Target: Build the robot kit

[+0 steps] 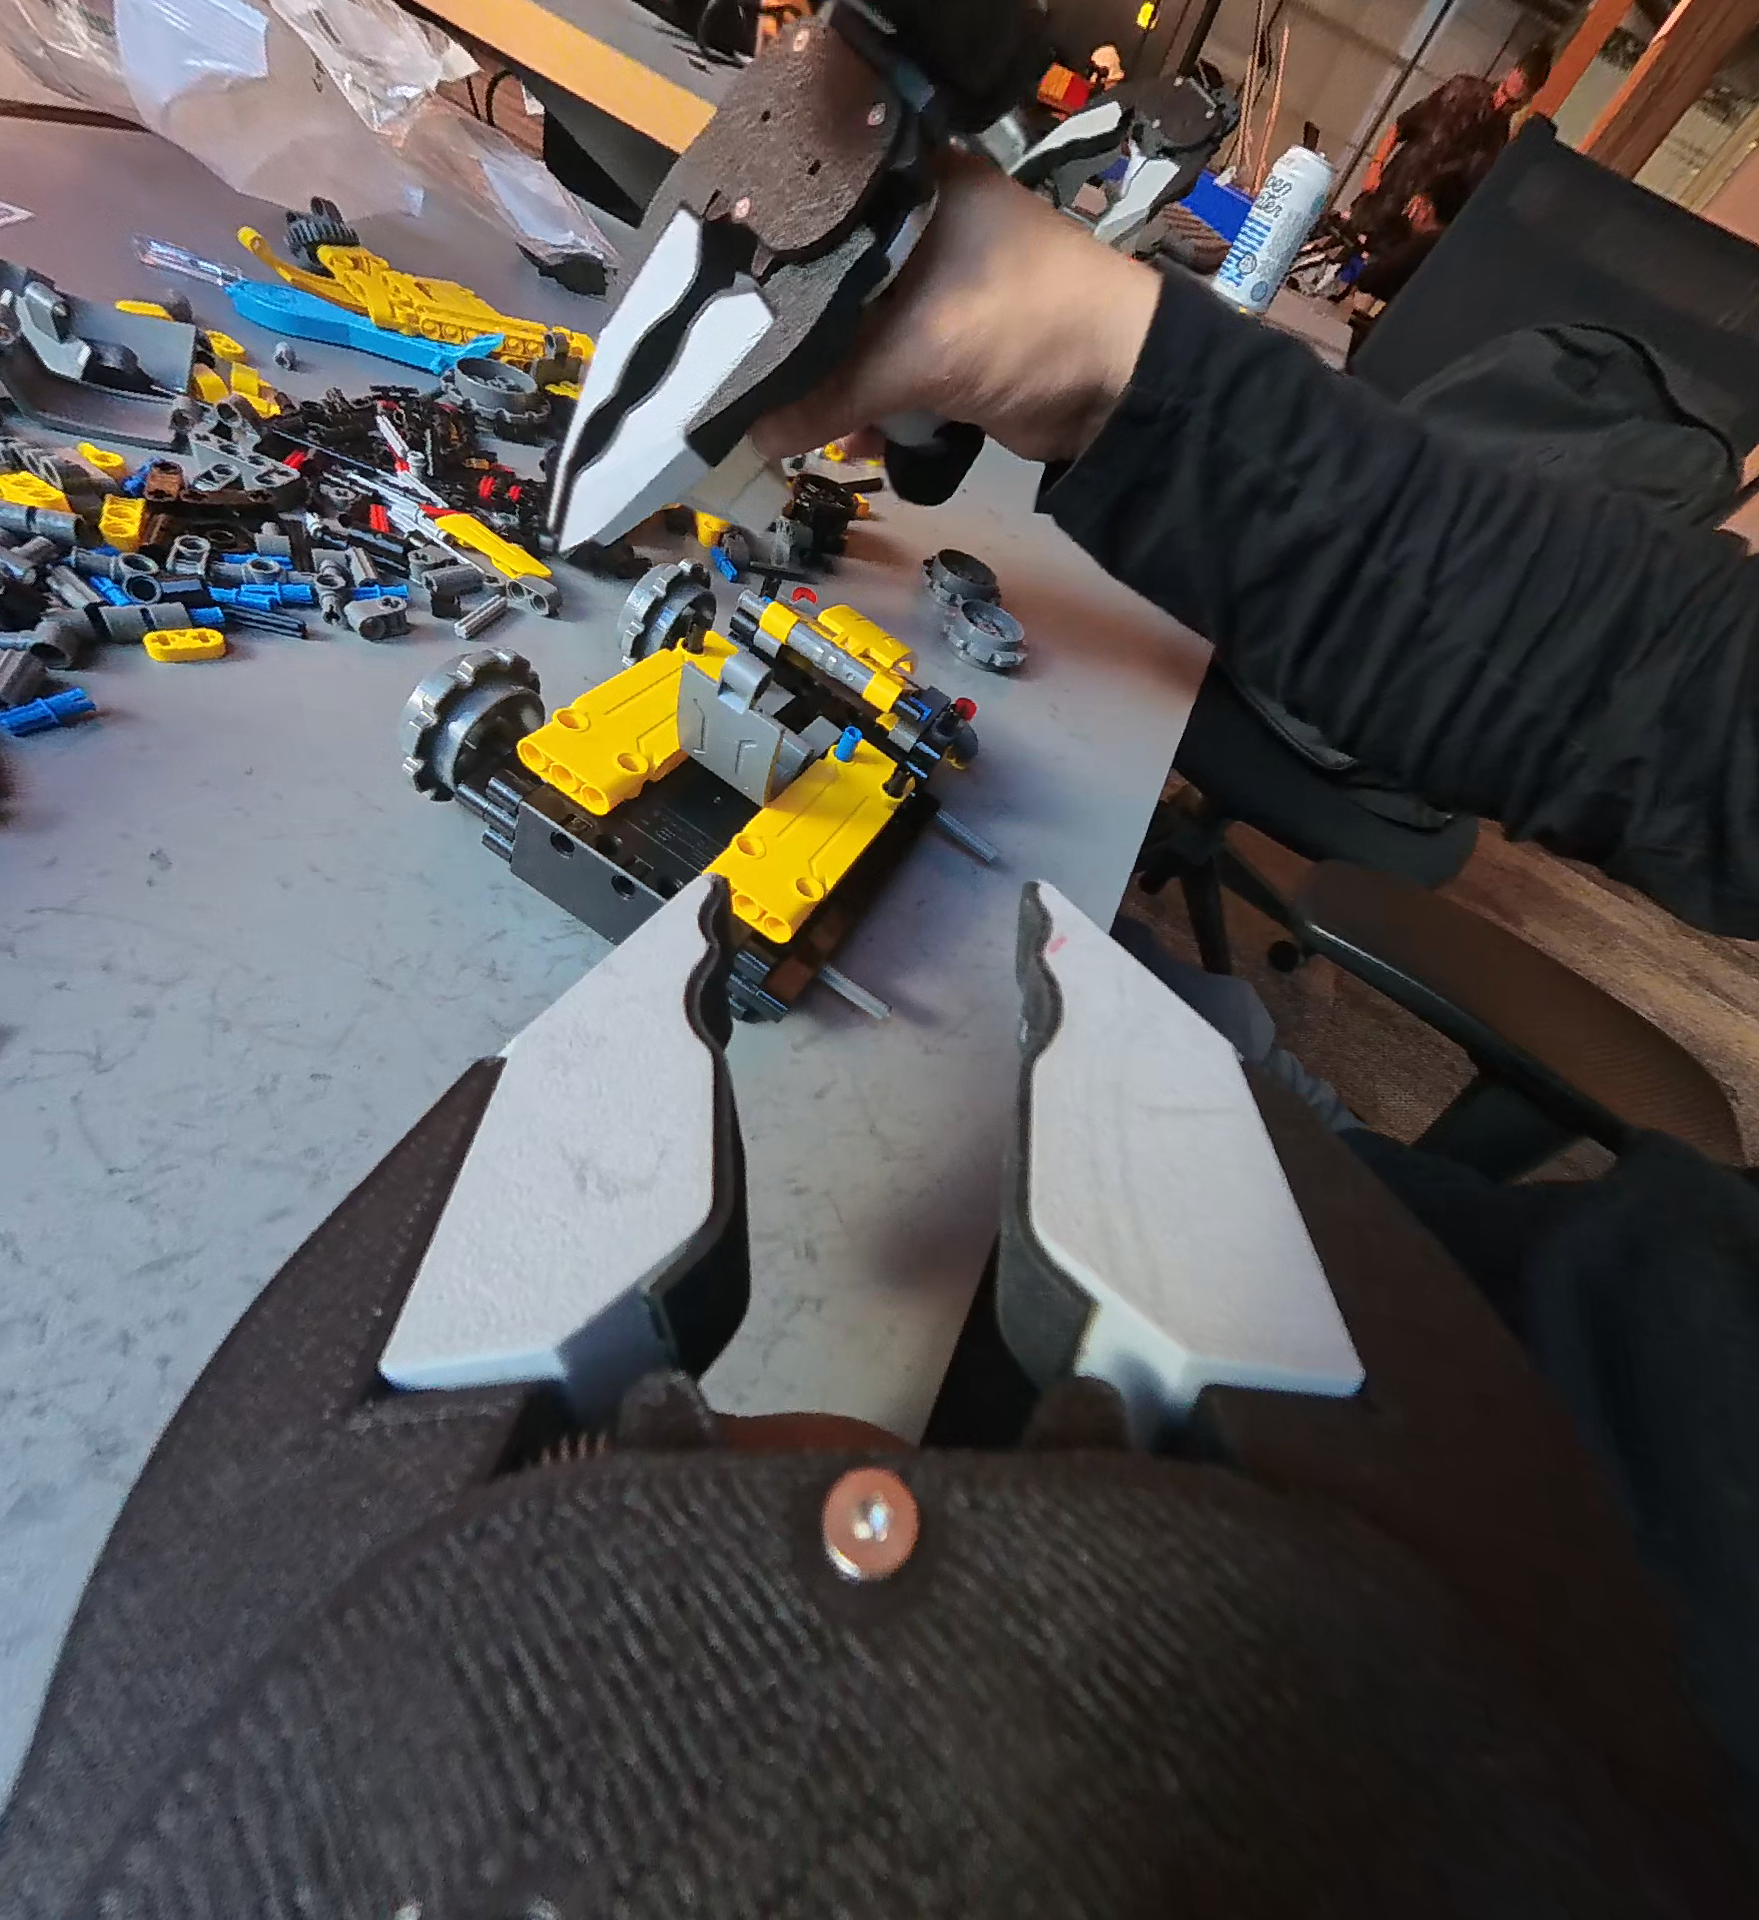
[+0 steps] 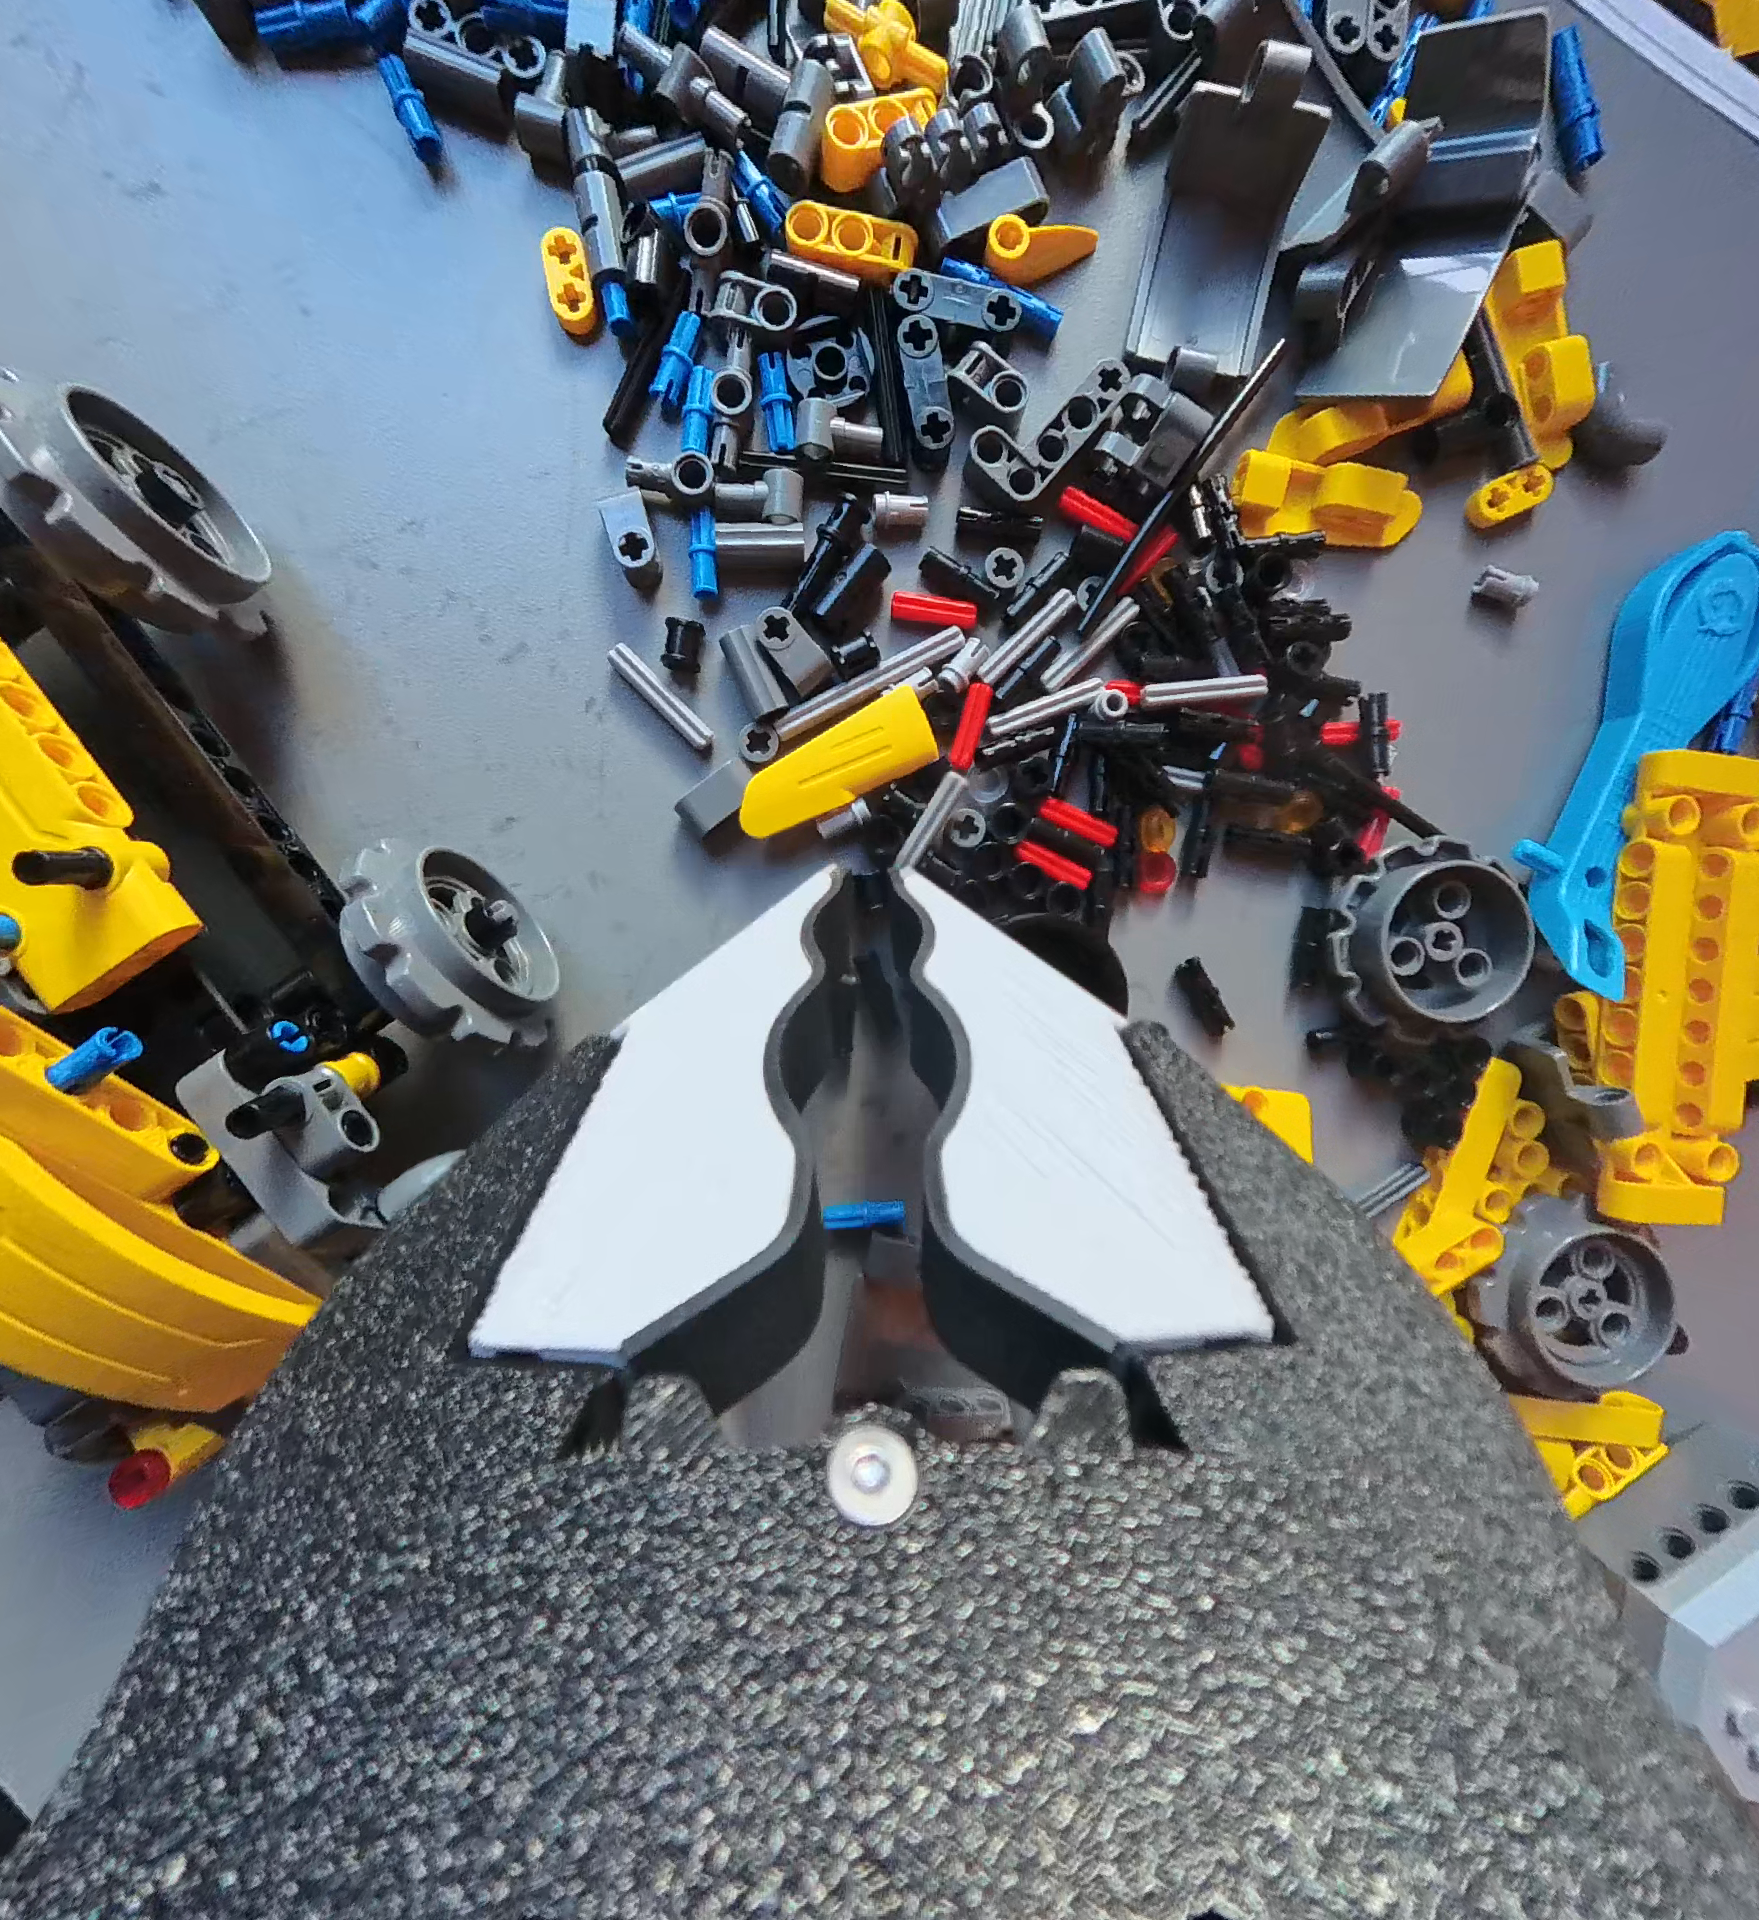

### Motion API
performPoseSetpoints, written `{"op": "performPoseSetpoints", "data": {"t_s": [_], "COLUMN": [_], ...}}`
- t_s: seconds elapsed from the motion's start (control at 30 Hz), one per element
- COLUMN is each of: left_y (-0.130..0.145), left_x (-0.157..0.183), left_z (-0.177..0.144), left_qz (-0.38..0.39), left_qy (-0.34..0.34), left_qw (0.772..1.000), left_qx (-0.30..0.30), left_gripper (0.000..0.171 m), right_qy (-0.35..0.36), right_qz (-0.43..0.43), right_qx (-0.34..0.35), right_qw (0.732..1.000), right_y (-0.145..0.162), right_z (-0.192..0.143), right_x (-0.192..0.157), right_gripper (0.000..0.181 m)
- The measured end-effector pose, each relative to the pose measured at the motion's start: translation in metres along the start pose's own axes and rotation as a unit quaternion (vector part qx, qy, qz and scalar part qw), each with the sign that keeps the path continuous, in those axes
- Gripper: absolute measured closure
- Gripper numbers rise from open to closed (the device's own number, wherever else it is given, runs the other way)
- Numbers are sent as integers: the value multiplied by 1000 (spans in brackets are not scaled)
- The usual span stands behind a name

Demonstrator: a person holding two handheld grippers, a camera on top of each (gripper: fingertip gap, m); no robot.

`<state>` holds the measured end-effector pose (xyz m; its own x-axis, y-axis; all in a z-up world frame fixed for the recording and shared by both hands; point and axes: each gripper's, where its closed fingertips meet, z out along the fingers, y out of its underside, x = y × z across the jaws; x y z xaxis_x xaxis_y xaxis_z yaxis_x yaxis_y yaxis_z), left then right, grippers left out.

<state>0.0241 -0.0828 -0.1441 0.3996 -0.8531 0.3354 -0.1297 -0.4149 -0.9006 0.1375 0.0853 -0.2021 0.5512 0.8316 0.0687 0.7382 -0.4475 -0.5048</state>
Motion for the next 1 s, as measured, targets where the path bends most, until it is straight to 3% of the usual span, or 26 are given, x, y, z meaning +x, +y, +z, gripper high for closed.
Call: {"op": "performPoseSetpoints", "data": {"t_s": [0.23,0.43,0.63,0.87,1.0], "left_y": [0,0,1,0,0], "left_x": [0,0,-1,-1,0], "left_z": [0,0,1,1,0], "left_qz": [1,3,4,0,-2], "left_qy": [1,-2,-6,-2,1], "left_qw": [1000,1000,1000,1000,1000], "left_qx": [1,0,-2,0,1], "left_gripper": [120,120,120,120,120], "right_qy": [0,8,-14,-33,-41], "right_qz": [-46,-81,-94,-109,-102], "right_qx": [23,-2,-59,-53,-2], "right_qw": [999,997,994,992,994], "right_y": [10,63,109,103,76], "right_z": [-34,-73,-69,-69,-81], "right_x": [-25,-45,-57,-61,-56], "right_gripper": [175,175,173,167,167]}}
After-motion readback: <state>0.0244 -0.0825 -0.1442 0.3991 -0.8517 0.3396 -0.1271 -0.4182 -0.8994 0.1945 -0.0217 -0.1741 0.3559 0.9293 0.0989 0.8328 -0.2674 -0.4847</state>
